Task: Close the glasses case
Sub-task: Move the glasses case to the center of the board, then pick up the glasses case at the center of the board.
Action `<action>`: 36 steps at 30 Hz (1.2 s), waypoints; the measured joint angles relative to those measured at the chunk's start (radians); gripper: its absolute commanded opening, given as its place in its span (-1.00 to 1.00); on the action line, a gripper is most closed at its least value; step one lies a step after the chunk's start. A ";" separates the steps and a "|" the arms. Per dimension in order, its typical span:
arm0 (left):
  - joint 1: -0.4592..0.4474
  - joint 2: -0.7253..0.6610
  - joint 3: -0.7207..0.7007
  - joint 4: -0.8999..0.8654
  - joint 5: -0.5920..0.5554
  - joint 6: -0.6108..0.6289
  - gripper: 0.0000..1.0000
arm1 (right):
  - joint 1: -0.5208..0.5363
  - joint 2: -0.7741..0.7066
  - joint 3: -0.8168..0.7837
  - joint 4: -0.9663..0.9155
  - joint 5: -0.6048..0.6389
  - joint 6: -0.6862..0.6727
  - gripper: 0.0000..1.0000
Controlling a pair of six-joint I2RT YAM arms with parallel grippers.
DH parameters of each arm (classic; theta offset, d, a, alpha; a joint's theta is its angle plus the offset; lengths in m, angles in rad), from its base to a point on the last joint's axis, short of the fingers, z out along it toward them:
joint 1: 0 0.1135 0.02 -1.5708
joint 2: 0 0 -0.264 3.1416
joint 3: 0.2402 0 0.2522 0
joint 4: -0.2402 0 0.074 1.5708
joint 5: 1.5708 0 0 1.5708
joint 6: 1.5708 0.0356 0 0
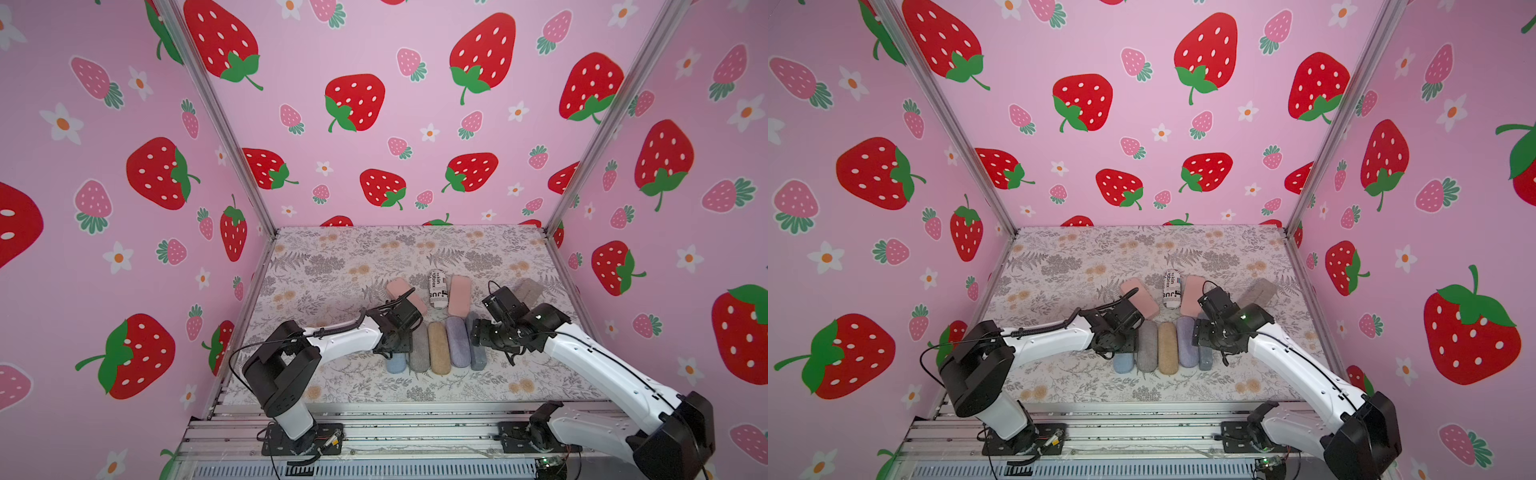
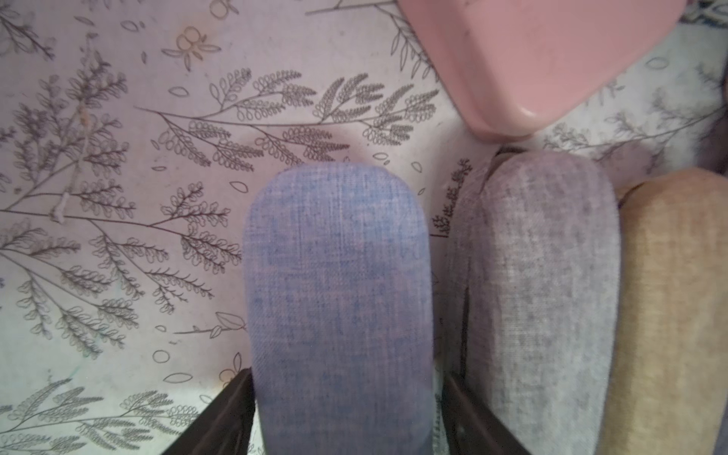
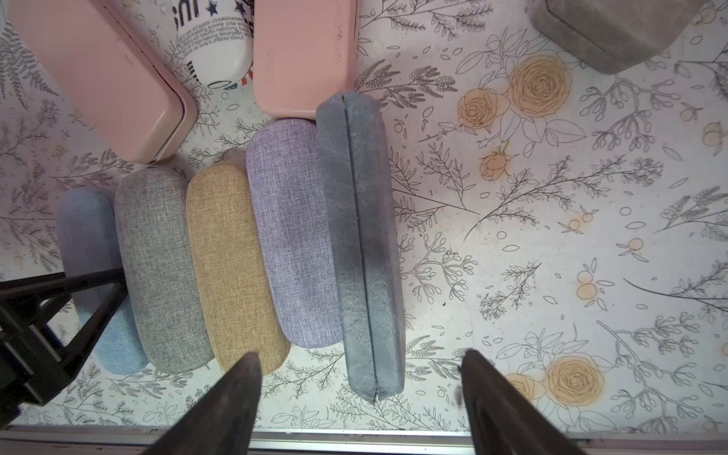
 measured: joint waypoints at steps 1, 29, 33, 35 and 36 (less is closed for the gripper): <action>0.000 0.000 0.001 -0.001 -0.002 0.000 0.52 | 0.000 0.010 -0.002 0.001 0.000 0.000 0.59; 0.043 -0.208 -0.004 -0.077 -0.097 -0.003 0.60 | -0.027 0.272 -0.013 0.098 0.011 0.009 -0.16; 0.070 -0.218 -0.029 -0.076 -0.096 -0.003 0.60 | -0.033 0.280 -0.013 0.111 0.010 0.008 -0.38; 0.082 -0.218 -0.045 -0.074 -0.095 -0.003 0.60 | -0.035 0.280 -0.013 0.113 0.009 0.008 -0.49; 0.089 -0.218 -0.055 -0.074 -0.095 -0.003 0.60 | -0.035 0.280 -0.013 0.113 0.009 0.011 -0.52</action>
